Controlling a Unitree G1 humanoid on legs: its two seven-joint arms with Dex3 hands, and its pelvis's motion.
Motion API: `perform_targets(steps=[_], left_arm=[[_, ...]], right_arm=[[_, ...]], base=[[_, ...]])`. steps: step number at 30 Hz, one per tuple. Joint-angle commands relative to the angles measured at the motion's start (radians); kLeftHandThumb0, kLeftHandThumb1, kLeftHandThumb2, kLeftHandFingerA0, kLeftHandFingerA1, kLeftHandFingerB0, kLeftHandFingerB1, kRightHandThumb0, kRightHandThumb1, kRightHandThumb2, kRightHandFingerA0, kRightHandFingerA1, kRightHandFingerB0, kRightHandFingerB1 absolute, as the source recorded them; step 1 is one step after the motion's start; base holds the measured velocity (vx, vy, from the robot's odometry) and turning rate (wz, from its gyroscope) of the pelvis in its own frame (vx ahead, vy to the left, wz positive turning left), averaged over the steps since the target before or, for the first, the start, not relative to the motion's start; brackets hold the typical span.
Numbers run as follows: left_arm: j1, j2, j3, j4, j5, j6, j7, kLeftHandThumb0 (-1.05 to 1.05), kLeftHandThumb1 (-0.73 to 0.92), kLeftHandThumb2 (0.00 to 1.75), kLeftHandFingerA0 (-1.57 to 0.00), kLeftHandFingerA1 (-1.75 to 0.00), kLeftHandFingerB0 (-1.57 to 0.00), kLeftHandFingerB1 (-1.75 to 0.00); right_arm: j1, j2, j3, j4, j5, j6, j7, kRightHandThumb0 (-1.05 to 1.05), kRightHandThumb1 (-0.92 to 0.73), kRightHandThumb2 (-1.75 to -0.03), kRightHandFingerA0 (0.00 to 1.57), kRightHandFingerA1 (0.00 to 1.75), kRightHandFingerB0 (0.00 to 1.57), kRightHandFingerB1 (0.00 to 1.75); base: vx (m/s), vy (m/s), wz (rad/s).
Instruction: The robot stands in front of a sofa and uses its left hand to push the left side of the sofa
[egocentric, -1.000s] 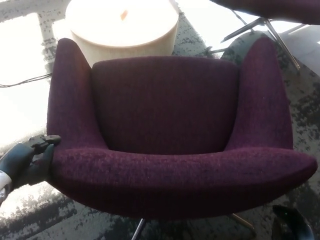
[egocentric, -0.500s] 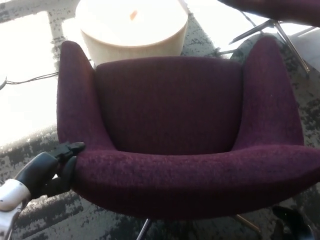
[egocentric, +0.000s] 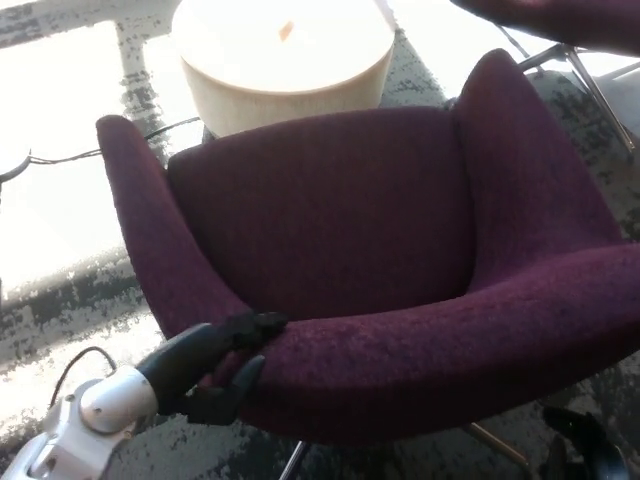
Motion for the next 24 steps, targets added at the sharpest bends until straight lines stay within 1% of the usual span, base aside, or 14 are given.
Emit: perform_targets(steps=[1,2,3,4,5,8,11,12,13,16,17,18,21,24], left_arm=[[-0.014,-0.055,-0.065,-0.046,0.044,0.076,-0.047,-0.92,0.85,1.21,-0.07,-0.15,-0.08,-0.24],[-0.013,-0.063,-0.077,-0.047,0.053,0.084,-0.042,-0.9,0.86,1.21,-0.07,-0.17,-0.08,-0.24],[-0.012,-0.073,-0.092,-0.048,0.064,0.093,-0.035,-0.9,0.86,1.21,-0.07,-0.17,-0.08,-0.24],[-0.015,-0.099,-0.12,-0.045,0.085,0.096,-0.018,-0.88,0.86,1.22,-0.08,-0.2,-0.08,-0.25],[-0.012,-0.109,-0.125,-0.042,0.082,0.087,-0.015,-0.88,0.85,1.21,-0.08,-0.2,-0.09,-0.26],[-0.012,-0.134,-0.161,-0.034,0.106,0.057,-0.004,-0.87,0.86,1.21,-0.08,-0.2,-0.09,-0.25],[-0.002,-0.173,-0.161,-0.011,0.065,0.01,-0.02,-0.84,0.85,1.18,-0.09,-0.26,-0.09,-0.27],[-0.001,-0.184,-0.168,-0.009,0.07,0.017,-0.019,-0.83,0.86,1.18,-0.08,-0.24,-0.08,-0.25],[-0.004,-0.195,-0.193,-0.016,0.095,0.045,-0.015,-0.82,0.87,1.2,-0.06,-0.2,-0.07,-0.23],[-0.002,-0.231,-0.212,-0.005,0.094,0.03,-0.002,-0.81,0.86,1.18,-0.08,-0.24,-0.08,-0.25],[0.001,-0.246,-0.218,-0.011,0.097,0.048,0.003,-0.84,0.85,1.18,-0.09,-0.25,-0.09,-0.25],[0.0,-0.261,-0.225,-0.008,0.097,0.056,0.003,-0.83,0.86,1.19,-0.08,-0.24,-0.08,-0.24],[-0.007,-0.279,-0.272,-0.026,0.132,0.075,0.004,-0.86,0.9,1.24,-0.07,-0.17,-0.07,-0.19],[-0.009,-0.302,-0.314,-0.039,0.154,0.093,0.018,-0.81,0.88,1.23,-0.06,-0.21,-0.06,-0.22]], right_arm=[[-0.001,-0.016,-0.005,0.0,0.002,0.018,-0.027,-0.96,-0.82,-1.45,0.22,0.88,0.12,0.63],[0.001,-0.017,-0.001,0.0,-0.004,0.026,-0.038,-0.92,-0.86,-1.23,0.32,1.02,0.0,0.64],[0.004,-0.019,0.004,0.0,-0.012,0.036,-0.051,-0.92,-0.86,-1.23,0.32,1.02,0.0,0.64],[0.009,-0.02,0.008,0.001,-0.018,0.051,-0.071,-0.86,-0.76,-1.32,0.18,0.85,0.0,0.61],[0.012,-0.02,0.016,0.002,-0.026,0.064,-0.085,-0.85,-0.83,-1.46,0.08,0.77,0.07,0.61],[0.018,-0.027,0.039,0.012,-0.048,0.107,-0.121,-0.77,-0.81,-1.45,0.09,0.75,0.07,0.63],[0.005,-0.04,0.104,0.028,-0.109,0.203,-0.163,-0.7,-0.89,-1.36,0.12,0.76,0.0,0.58],[0.002,-0.046,0.133,0.033,-0.135,0.232,-0.174,-0.62,-0.86,-1.45,0.09,0.69,0.0,0.6],[0.004,-0.052,0.156,0.036,-0.15,0.25,-0.18,-0.36,-0.9,-1.51,0.06,0.66,0.0,0.62],[0.011,-0.055,0.147,0.04,-0.114,0.26,-0.166,-0.35,-0.92,-1.51,0.05,0.65,0.0,0.61],[0.014,-0.053,0.129,0.042,-0.092,0.261,-0.15,-0.6,-0.86,-1.38,0.04,0.69,0.0,0.55],[0.016,-0.052,0.108,0.044,-0.067,0.263,-0.132,-0.63,-0.82,-1.44,0.01,0.66,0.0,0.58],[0.024,-0.052,0.084,0.043,-0.053,0.265,-0.11,-0.62,-0.81,-1.42,0.02,0.66,0.0,0.58],[0.035,-0.041,0.039,0.035,-0.018,0.249,-0.07,-0.61,-0.8,-1.4,0.0,0.64,0.0,0.56]], base=[[0.0,0.0,0.0],[0.0,0.0,0.0],[0.0,0.0,0.0],[0.0,0.0,0.0],[0.0,0.0,0.0],[0.0,0.0,0.0],[0.0,0.0,0.0],[0.0,0.0,0.0],[0.0,0.0,0.0],[0.0,0.0,0.0],[0.0,0.0,0.0],[0.0,0.0,0.0],[0.0,0.0,0.0],[0.0,0.0,0.0]])
